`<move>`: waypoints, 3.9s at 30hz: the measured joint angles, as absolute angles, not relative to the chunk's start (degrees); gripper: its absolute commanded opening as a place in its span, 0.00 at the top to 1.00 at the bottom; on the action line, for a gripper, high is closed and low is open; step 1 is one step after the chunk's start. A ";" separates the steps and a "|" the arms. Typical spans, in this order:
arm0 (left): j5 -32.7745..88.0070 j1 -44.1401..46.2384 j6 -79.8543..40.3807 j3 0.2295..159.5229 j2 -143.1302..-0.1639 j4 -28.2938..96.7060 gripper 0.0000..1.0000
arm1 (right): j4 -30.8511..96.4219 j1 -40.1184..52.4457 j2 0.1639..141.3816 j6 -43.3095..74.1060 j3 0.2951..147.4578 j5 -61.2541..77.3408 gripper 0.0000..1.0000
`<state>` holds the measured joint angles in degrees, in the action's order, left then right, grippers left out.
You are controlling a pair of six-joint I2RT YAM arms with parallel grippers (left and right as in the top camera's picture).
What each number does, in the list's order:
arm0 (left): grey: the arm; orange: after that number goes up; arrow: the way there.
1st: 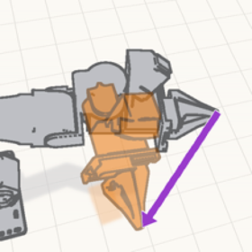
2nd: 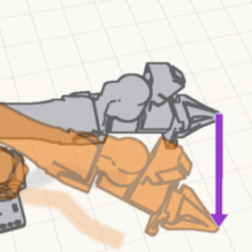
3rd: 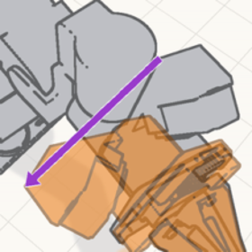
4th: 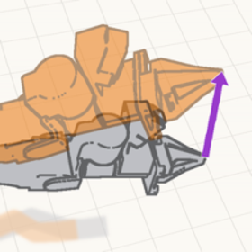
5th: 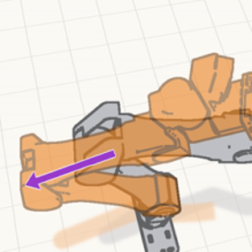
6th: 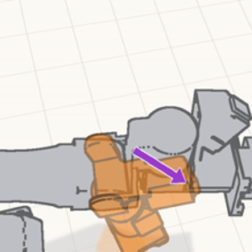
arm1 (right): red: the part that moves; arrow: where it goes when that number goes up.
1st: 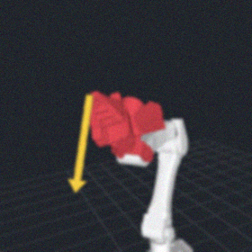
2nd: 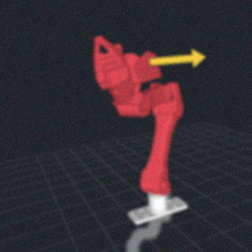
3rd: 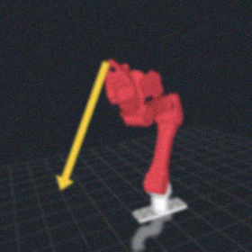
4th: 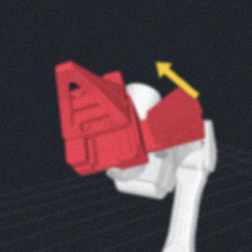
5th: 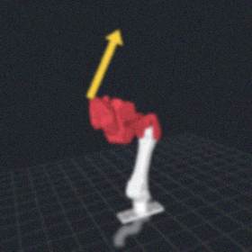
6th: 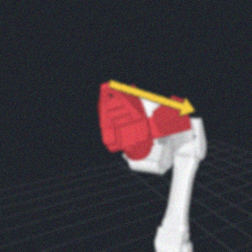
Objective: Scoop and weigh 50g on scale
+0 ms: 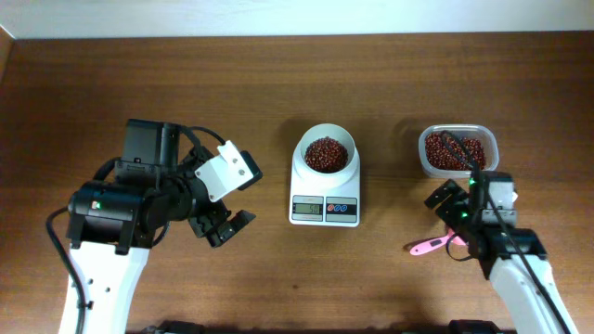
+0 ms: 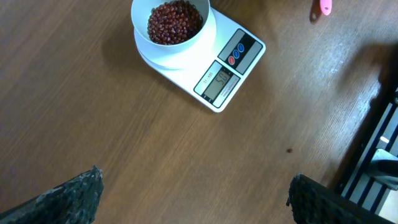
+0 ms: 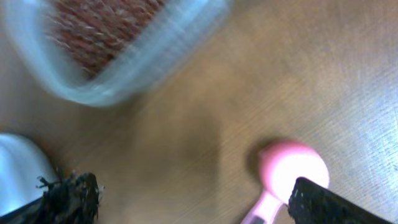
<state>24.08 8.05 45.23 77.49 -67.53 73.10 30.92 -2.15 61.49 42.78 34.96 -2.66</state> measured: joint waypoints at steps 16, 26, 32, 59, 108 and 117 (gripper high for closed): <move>23.31 8.05 45.23 77.49 -67.53 73.06 0.01 | 35.62 -2.15 49.45 34.46 43.40 10.68 0.01; 22.59 8.05 45.23 77.49 -67.53 73.08 0.01 | 40.34 -2.15 46.68 34.04 42.94 10.70 0.01; 22.48 8.05 45.25 77.49 -67.53 73.08 0.01 | 40.49 -2.15 33.61 33.08 35.88 10.72 0.01; 22.48 8.05 45.25 77.49 -67.53 72.99 0.01 | 38.28 -2.13 7.62 26.44 21.54 11.94 0.01; 22.46 8.05 45.23 77.49 -67.61 73.06 0.01 | 4.29 1.34 0.73 15.40 0.89 3.44 0.01; 22.48 8.05 45.25 77.49 -67.61 73.06 0.01 | 4.29 1.61 0.73 15.16 0.89 3.18 0.01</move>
<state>22.48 8.05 45.25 77.49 -67.61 73.06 4.29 1.61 0.73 15.16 0.89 3.18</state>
